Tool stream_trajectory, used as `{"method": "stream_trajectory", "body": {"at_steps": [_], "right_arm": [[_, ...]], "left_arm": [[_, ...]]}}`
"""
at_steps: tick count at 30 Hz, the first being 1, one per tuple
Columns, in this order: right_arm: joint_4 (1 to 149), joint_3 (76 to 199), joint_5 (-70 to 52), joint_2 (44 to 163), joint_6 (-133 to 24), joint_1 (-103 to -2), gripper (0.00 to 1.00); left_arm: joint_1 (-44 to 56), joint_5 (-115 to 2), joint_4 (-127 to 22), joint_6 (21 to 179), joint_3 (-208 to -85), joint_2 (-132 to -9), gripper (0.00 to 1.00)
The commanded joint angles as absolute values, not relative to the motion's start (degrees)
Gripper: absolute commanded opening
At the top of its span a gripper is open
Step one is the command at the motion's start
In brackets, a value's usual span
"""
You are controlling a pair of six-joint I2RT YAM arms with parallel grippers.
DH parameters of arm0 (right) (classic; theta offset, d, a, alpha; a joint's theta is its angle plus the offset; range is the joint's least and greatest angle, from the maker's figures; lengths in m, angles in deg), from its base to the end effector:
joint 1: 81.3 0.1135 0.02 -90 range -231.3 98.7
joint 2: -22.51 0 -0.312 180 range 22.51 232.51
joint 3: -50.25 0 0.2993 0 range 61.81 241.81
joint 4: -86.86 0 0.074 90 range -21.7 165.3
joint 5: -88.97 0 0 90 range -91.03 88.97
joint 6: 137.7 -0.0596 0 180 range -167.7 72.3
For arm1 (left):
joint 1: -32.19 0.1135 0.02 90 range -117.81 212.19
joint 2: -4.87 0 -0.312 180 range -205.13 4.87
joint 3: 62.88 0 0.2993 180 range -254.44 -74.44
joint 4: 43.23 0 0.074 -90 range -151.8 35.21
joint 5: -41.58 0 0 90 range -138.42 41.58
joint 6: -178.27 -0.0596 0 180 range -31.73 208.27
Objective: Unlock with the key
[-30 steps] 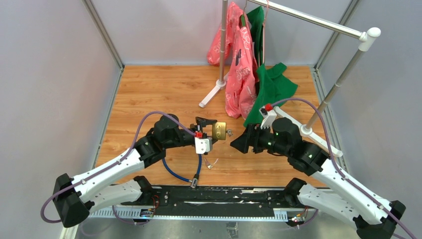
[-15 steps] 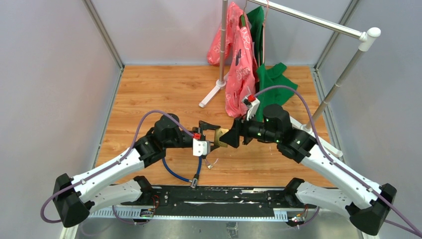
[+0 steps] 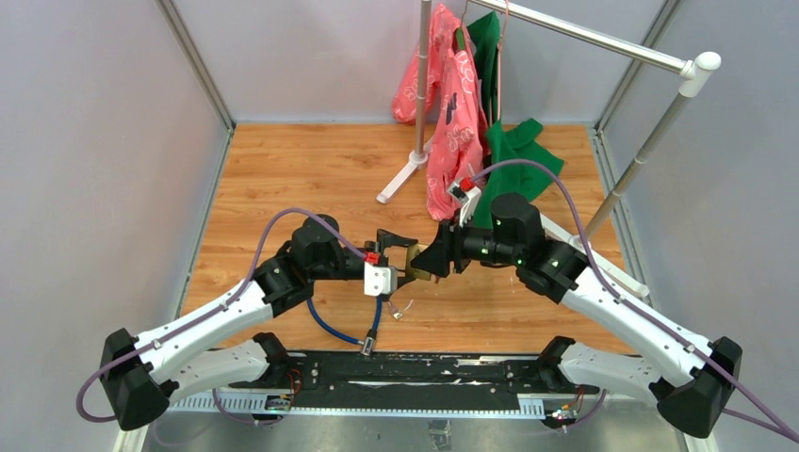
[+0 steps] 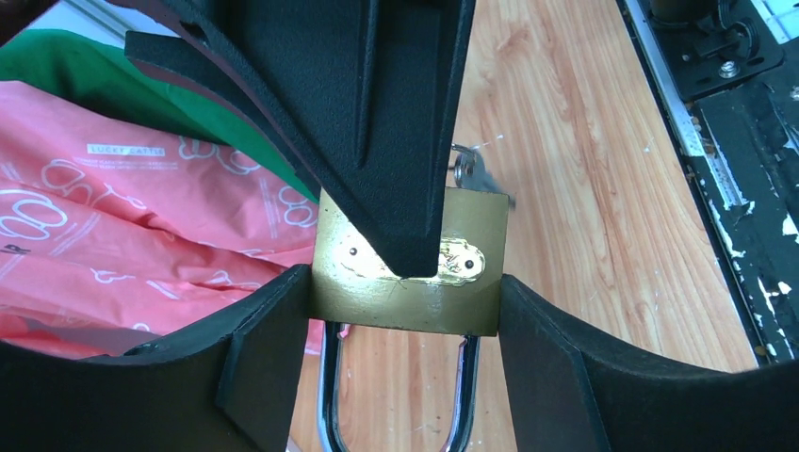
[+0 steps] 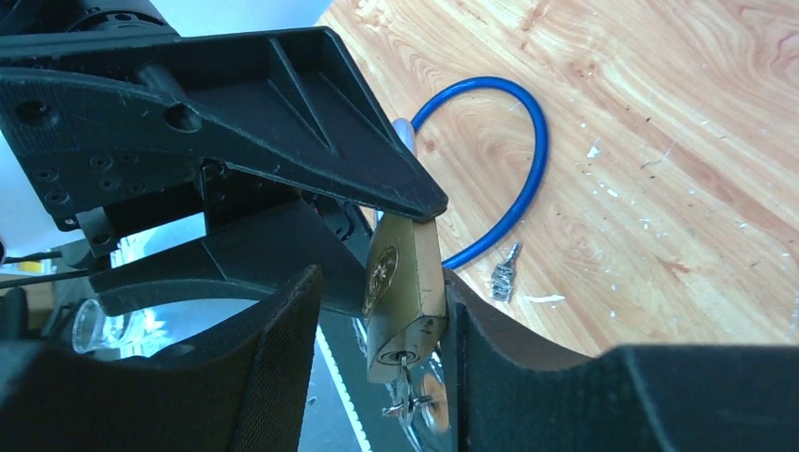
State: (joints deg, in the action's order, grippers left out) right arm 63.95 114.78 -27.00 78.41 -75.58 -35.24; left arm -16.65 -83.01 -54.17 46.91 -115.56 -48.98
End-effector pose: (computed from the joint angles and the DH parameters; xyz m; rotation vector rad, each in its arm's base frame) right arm 0.1648 0.2087 0.3853 -0.6609 1.8921 1.2857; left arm 0.1427 -0.2146 0.3335 1.5354 0.9144 -0.6298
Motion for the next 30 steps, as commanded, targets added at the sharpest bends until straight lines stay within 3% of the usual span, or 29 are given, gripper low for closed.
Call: {"method": "stream_trajectory", "body": {"at_steps": [1,3,5,9,14,16,20,22,24,30], "right_arm": [[66.4,114.8,-31.4,79.4,-77.9,-35.1,0.48],[66.6,114.7,-32.2,79.5,-78.8,-35.2,0.41],[66.5,114.7,-32.6,79.8,-79.4,-35.2,0.23],[65.0,114.8,-32.4,80.4,-79.5,-35.2,0.00],[64.4,114.3,-31.4,79.9,-79.2,-35.2,0.00],[64.3,114.3,-31.1,79.4,-78.7,-35.2,0.00],[62.7,114.9,-30.0,77.6,-77.5,-35.2,0.00],[61.8,115.2,-28.9,76.6,-76.9,-35.2,0.00],[61.1,115.2,-28.1,75.4,-76.1,-35.2,0.00],[59.7,115.5,-25.8,72.3,-74.1,-35.2,0.00]], "left_arm": [[-16.8,-84.2,-48.7,46.7,-118.6,-47.2,0.00],[-16.8,-84.1,-48.7,46.6,-118.6,-47.1,0.00],[-16.8,-83.8,-48.8,46.5,-118.7,-46.9,0.00],[-16.8,-83.2,-48.8,46.4,-118.5,-46.6,0.00],[-16.8,-82.6,-48.8,46.5,-118.6,-46.6,0.02],[-16.8,-82.4,-48.7,46.3,-118.6,-46.3,0.13],[-16.8,-82.0,-48.7,46.6,-118.5,-46.4,0.49],[-16.8,-81.3,-48.7,47.1,-118.5,-46.2,0.79],[-16.8,-80.8,-49.9,47.5,-119.2,-45.5,0.98],[-16.8,-79.0,-63.1,45.4,-123.8,-43.4,1.00]]}}
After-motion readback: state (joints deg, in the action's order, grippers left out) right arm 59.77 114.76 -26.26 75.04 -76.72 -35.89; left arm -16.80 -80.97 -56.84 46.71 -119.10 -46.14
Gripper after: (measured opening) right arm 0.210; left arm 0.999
